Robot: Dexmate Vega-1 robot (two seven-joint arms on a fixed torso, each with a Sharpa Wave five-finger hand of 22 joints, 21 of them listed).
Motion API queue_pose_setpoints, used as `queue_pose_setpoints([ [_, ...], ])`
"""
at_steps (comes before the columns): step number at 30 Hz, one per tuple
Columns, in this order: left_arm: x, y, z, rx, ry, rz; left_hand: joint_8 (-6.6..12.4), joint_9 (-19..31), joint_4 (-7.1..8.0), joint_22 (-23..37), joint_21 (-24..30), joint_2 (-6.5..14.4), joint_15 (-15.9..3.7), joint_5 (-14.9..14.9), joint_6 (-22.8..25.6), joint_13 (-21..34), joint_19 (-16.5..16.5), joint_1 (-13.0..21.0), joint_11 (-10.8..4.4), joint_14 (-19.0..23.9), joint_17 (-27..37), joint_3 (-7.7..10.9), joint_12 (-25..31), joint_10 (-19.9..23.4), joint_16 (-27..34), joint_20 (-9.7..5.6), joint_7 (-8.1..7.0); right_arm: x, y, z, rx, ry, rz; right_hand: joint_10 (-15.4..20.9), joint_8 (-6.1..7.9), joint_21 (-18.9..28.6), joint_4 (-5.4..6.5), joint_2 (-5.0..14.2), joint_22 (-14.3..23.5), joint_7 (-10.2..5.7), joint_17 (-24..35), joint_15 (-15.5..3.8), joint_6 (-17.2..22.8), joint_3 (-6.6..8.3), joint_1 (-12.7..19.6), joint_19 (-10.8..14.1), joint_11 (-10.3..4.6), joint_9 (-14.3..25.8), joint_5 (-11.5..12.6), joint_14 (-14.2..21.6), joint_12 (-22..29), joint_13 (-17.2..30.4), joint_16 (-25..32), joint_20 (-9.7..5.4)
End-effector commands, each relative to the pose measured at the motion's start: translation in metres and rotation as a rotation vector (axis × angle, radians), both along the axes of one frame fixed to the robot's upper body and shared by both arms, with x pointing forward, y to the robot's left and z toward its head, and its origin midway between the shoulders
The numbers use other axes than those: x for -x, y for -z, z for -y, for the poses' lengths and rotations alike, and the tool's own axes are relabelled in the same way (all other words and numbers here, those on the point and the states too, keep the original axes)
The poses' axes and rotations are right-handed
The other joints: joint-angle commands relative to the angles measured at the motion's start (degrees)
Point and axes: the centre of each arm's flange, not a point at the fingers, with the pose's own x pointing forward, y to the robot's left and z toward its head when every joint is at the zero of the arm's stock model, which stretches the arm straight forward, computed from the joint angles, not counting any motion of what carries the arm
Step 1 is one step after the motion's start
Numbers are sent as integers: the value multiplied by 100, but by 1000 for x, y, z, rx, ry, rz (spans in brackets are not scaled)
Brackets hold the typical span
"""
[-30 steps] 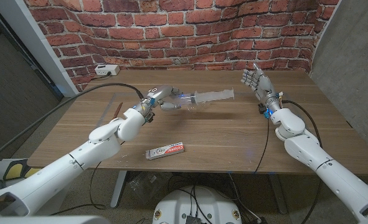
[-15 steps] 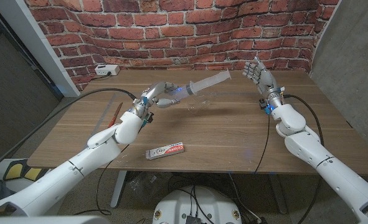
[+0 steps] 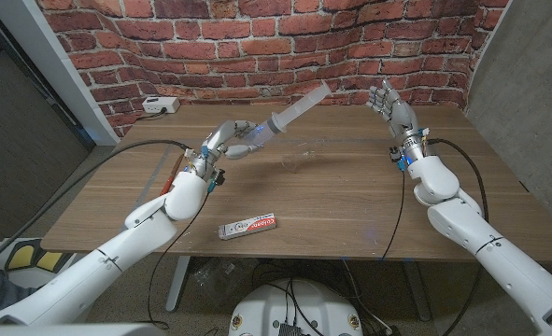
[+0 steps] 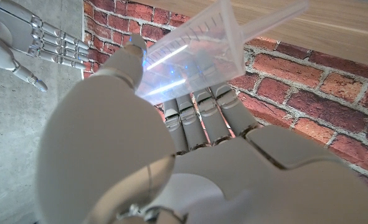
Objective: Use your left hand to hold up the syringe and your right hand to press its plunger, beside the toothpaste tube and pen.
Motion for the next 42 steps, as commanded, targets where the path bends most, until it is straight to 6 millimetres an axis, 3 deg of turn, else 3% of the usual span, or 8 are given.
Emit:
queue_pose_setpoints([
  [1,-4,-1,-9,85,36,14,17,33,221,17,19,472,-801,44,1105,10,16,290,-445,506,11,293,-16,518,4,-12,-73,15,0,-9,-21,26,113,45,-9,5,-16,16,13,-48,10,-25,12,-25,-17,10,-53,9,-1,9,4,13,12,-21],
  [25,-27,-3,11,-26,50,-52,-46,38,220,21,-14,477,-787,53,1119,19,-69,284,-394,437,18,315,-73,495,-34,15,-61,49,-5,-23,55,209,349,97,45,55,-65,41,9,-175,-5,-228,190,-6,59,184,-189,8,46,169,10,9,48,-137],
  [36,-33,-6,15,8,57,-31,-68,41,223,23,-9,474,-775,56,1134,23,-56,273,-423,469,19,320,-72,538,-20,17,-83,50,-2,-27,96,233,405,554,94,141,-132,43,-6,-242,-15,-333,461,17,179,543,-271,9,97,501,152,8,104,-246],
  [42,-33,-9,16,4,58,-27,-79,42,226,24,-10,472,-776,57,1147,25,-60,263,-422,461,19,321,-77,547,-24,17,-79,55,-3,-30,145,263,426,770,117,147,-147,38,-8,-284,-18,-398,597,20,217,632,-285,10,113,662,211,5,125,-235],
])
